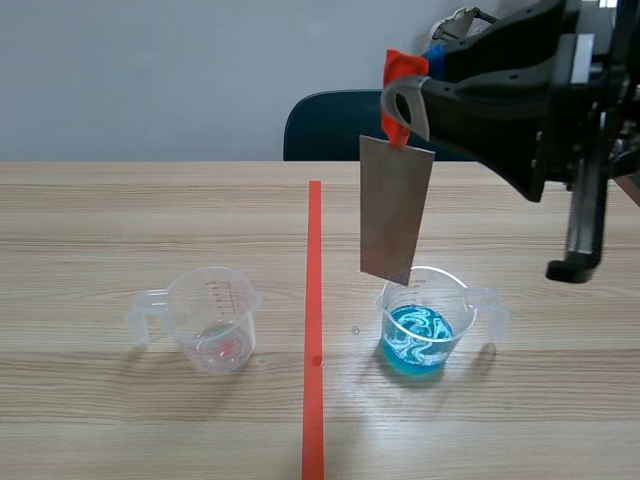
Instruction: Do the redox reaction experiment
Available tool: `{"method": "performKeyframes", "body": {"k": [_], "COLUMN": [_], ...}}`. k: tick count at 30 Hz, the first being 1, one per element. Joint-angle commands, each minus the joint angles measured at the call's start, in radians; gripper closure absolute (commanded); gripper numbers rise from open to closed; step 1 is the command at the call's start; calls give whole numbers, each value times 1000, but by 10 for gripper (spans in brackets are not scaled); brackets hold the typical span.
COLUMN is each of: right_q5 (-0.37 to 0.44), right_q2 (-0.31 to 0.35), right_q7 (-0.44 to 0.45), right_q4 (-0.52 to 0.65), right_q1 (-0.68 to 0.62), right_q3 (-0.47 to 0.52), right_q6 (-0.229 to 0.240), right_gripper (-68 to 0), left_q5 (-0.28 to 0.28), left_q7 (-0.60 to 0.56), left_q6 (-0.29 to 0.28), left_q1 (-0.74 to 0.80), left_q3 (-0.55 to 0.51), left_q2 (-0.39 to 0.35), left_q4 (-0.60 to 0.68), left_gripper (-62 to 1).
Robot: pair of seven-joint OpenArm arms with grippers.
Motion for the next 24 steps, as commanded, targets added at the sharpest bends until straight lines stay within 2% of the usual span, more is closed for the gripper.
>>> {"method": "performKeyframes", "body": {"k": [1, 7, 12, 17, 22, 24], "right_q5": [11, 10, 10, 10, 2, 2], "right_q2": [20, 58, 68, 68, 68, 68], "right_q7": [34, 114, 133, 132, 132, 132], "right_q4": [0, -61, -88, -106, -130, -137], "right_q1": [-2, -21, -20, -20, -20, -20], "right_q3": [19, 61, 68, 79, 107, 124], "right_q6": [15, 79, 132, 158, 163, 183], "right_gripper": [-8, -8, -8, -8, -8, -8], "left_q5": [-7, -6, -6, -6, -6, -6], "left_q7": [-16, -17, -14, -14, -14, -14], "left_q6": [2, 2, 2, 2, 2, 2], "left_q1": [2, 2, 2, 2, 2, 2], "left_q3": [5, 5, 5, 5, 5, 5], "left_q2": [4, 5, 4, 4, 4, 4], "left_q4": [9, 9, 9, 9, 9, 9], "left_gripper": [-623, -623, -623, -623, -623, -623]}}
